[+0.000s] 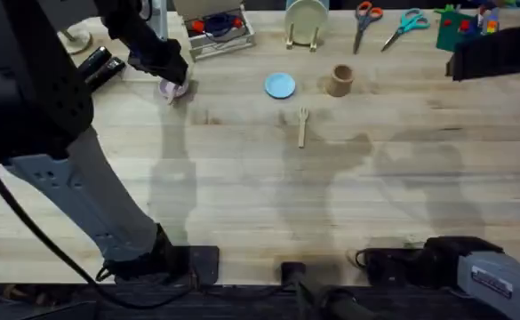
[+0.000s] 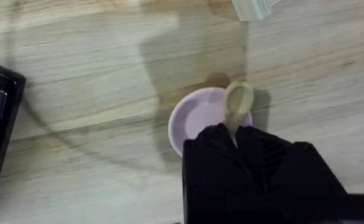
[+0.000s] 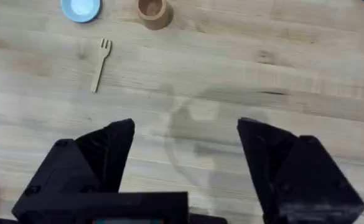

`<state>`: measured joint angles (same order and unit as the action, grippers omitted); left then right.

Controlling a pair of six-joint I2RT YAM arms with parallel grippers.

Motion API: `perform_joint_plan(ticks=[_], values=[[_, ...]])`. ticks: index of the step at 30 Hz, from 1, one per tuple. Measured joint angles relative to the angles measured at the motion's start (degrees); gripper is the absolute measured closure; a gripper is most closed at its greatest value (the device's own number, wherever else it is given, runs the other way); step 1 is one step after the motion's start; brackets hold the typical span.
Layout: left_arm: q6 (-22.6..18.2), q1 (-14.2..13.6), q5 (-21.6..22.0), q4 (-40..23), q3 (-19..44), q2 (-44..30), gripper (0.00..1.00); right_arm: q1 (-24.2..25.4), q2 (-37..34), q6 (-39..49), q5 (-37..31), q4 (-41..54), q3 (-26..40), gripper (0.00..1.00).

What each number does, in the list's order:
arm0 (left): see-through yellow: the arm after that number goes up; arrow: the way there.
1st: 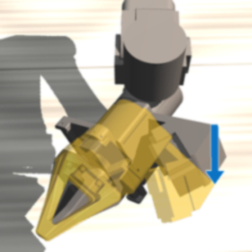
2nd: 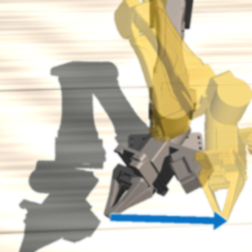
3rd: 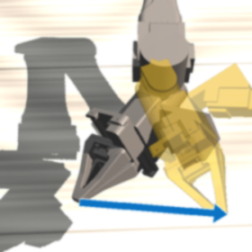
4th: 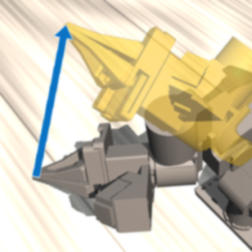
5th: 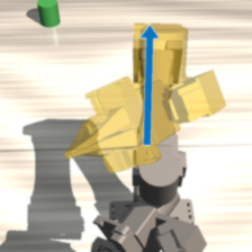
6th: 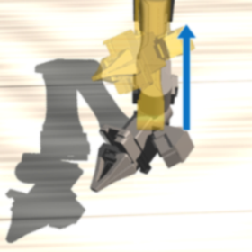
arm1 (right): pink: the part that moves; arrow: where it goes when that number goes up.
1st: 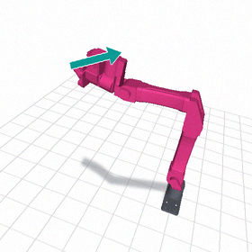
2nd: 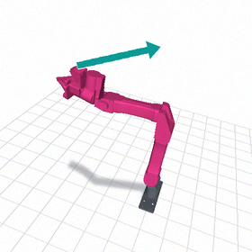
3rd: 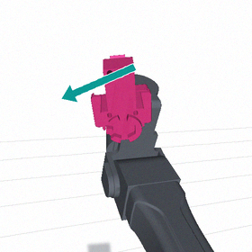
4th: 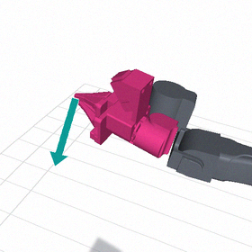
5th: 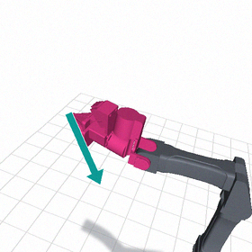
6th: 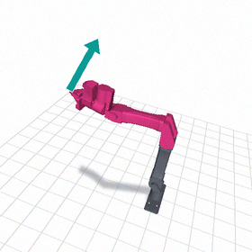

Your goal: Pick up a utensil and set it on the pink plate, then put the other utensil in the container.

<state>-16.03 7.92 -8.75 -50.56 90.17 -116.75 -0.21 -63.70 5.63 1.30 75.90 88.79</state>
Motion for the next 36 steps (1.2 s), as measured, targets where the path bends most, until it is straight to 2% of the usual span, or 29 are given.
perform_joint_plan(ticks=[4,8,16,28,33,36], values=[[0.02,0.0,0.0,0.44,0.0,0.0,0.945,0.0,0.0,-0.01,0.0,0.0,0.0,0.007],[0.21,0.0,0.0,0.87,0.0,0.02,0.878,0.0,0.0,0.0,0.0,0.0,0.0,0.007],[0.22,0.0,0.0,1.09,0.0,0.02,0.838,0.0,0.0,0.0,0.0,0.0,0.0,0.007],[0.23,-0.02,-0.08,-0.1,0.2,0.01,0.837,0.0,0.0,-0.01,0.0,0.0,0.0,0.007],[0.22,-0.13,-0.7,-0.86,2.75,0.3,0.827,0.0,0.0,-0.02,0.0,0.0,0.0,0.007],[0.34,-0.17,-0.72,-2.44,4.61,2.3,0.74,0.0,0.0,0.0,0.0,0.0,0.0,0.007]])
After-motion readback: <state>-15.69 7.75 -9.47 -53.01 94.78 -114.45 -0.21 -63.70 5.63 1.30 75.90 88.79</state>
